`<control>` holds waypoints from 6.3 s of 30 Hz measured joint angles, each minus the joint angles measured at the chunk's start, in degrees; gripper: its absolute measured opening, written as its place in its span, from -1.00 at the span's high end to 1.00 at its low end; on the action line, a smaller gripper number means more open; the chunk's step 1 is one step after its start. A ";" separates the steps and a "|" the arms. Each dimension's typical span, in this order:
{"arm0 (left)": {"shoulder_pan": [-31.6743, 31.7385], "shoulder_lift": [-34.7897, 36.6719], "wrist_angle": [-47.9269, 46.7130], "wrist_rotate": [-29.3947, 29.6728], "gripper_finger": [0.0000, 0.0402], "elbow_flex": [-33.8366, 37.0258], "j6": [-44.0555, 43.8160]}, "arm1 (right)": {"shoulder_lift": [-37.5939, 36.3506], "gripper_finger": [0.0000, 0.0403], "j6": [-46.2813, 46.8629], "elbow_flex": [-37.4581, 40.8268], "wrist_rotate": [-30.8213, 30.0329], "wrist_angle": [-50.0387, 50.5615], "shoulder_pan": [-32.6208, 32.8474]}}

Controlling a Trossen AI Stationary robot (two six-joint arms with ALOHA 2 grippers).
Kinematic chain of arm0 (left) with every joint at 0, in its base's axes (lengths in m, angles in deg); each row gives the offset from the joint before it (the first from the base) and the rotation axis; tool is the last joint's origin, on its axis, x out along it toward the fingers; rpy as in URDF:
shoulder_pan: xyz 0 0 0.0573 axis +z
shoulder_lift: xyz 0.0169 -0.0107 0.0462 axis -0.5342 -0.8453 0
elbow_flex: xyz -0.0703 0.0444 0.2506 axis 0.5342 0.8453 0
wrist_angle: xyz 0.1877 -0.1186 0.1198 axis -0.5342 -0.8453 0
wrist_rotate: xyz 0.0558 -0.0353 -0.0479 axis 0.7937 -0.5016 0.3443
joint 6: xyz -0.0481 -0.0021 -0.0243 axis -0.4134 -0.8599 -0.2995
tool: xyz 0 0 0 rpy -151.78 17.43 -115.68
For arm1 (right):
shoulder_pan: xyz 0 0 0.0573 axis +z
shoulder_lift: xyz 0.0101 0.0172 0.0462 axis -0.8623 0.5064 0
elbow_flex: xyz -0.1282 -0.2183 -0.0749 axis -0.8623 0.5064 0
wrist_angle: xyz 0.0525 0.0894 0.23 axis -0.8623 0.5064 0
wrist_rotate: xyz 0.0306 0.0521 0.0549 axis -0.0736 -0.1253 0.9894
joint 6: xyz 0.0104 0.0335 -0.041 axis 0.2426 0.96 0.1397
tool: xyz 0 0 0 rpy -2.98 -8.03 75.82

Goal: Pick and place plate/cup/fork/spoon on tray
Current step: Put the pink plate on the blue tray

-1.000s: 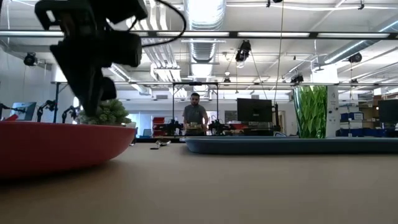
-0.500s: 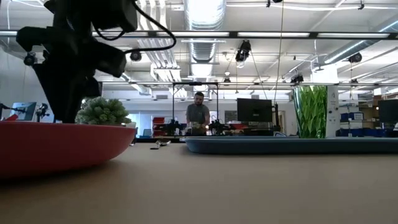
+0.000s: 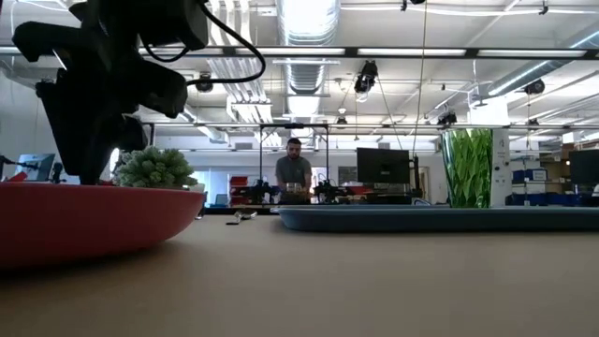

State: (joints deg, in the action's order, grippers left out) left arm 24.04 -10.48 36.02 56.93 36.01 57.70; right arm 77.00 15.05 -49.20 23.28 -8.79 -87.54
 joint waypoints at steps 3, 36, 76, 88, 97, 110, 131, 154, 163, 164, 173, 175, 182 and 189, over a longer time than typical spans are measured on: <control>-0.02 0.00 0.48 -0.14 0.36 0.18 0.04 | 0.00 0.51 0.00 0.02 0.00 0.02 0.00; 0.00 -0.22 17.95 -1.76 0.50 8.29 -4.58 | 0.02 0.51 0.02 0.07 -0.48 0.04 -0.02; 0.04 0.52 4.12 6.16 0.51 4.01 -5.92 | 0.04 0.51 0.04 0.49 -0.51 0.06 -0.02; 0.02 0.50 12.48 2.79 0.51 5.62 -7.48 | 0.04 0.51 0.13 0.72 -0.51 0.08 -0.02; 0.04 -0.66 13.49 2.77 0.51 6.06 -7.45 | 0.04 0.51 0.02 0.72 -0.50 0.11 -0.02; 0.05 -4.74 16.64 0.48 0.56 7.84 -7.45 | 0.04 0.51 0.00 0.85 -0.92 0.28 -0.02; -0.04 -4.11 18.41 9.03 1.00 1.69 -4.40 | 0.04 0.51 -0.02 0.85 -2.52 0.46 -0.02; -0.02 -3.76 8.74 7.29 0.68 -1.33 -1.38 | 0.04 0.51 -0.02 0.85 -3.35 1.48 -0.02; 0.30 -3.76 5.84 6.55 0.20 -1.66 -6.98 | 0.04 0.51 -0.02 0.85 -3.35 1.46 -0.02; 0.35 -3.76 4.73 6.40 0.18 -1.68 -8.86 | 0.04 0.51 -0.02 0.87 -3.35 1.46 -0.02; 0.48 -3.76 -2.00 4.46 0.14 -1.60 -17.92 | 0.04 0.51 0.04 0.86 -3.41 1.31 -0.02; 0.48 -3.76 -1.82 4.34 0.14 -1.59 -17.92 | 0.04 0.51 0.08 0.86 -3.41 1.29 -0.02; 0.77 -3.76 -1.63 4.36 0.14 -1.61 -17.91 | 0.04 0.51 0.07 0.87 -3.48 1.29 -0.02; 2.77 -3.67 -1.62 4.38 0.14 -1.62 -17.90 | 0.07 0.51 0.02 0.87 -3.52 1.29 -0.02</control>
State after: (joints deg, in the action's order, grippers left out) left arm 26.81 -14.15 34.41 61.31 34.40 39.80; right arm 77.07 15.07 -48.33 19.76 -7.50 -87.56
